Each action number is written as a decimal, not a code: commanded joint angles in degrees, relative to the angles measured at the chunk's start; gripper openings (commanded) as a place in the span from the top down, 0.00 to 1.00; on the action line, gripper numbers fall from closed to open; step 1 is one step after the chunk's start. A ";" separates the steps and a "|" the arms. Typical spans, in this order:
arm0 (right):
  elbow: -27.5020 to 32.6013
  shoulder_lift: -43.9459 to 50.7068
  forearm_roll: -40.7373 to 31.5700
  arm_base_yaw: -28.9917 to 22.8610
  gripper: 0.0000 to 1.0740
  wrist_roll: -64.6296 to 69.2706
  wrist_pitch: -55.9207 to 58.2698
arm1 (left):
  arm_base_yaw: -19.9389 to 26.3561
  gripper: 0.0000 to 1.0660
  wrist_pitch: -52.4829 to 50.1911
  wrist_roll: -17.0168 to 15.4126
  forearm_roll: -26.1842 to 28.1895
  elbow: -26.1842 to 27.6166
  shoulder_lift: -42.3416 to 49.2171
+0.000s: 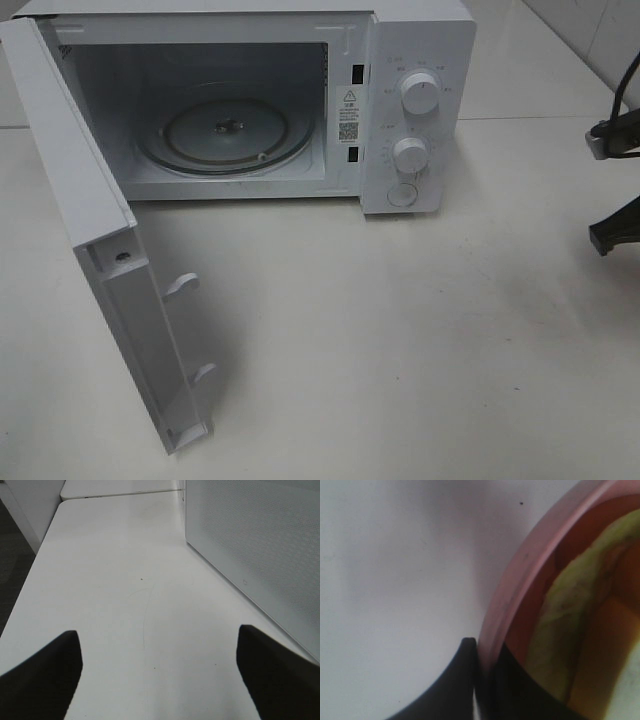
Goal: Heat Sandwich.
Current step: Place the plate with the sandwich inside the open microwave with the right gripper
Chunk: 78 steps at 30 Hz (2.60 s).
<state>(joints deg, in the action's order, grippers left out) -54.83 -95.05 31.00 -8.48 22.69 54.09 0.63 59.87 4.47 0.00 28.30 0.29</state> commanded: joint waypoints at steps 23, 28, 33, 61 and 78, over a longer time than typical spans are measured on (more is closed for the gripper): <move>13.06 11.52 7.22 -24.52 1.00 -2.69 0.23 | 0.00 0.27 -0.57 -0.06 0.00 -0.11 1.26; 14.15 12.89 7.28 -31.51 1.00 -5.10 0.23 | 0.00 0.27 -0.57 -0.06 0.00 -0.11 1.26; 14.32 14.15 7.33 -38.04 1.00 -6.70 0.23 | 0.00 0.27 -0.57 -0.06 0.00 -0.11 1.26; 14.32 15.70 -0.17 -54.55 1.00 -54.89 -6.99 | 0.00 0.27 -0.57 -0.06 0.00 -0.11 1.26; 14.21 15.70 0.06 -54.09 1.00 -61.59 -15.93 | 0.00 0.27 -0.57 -0.06 0.00 -0.11 1.26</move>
<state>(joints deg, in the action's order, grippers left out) -40.57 -79.81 29.62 -62.68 -38.50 40.34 0.63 59.87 4.47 0.00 28.30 0.29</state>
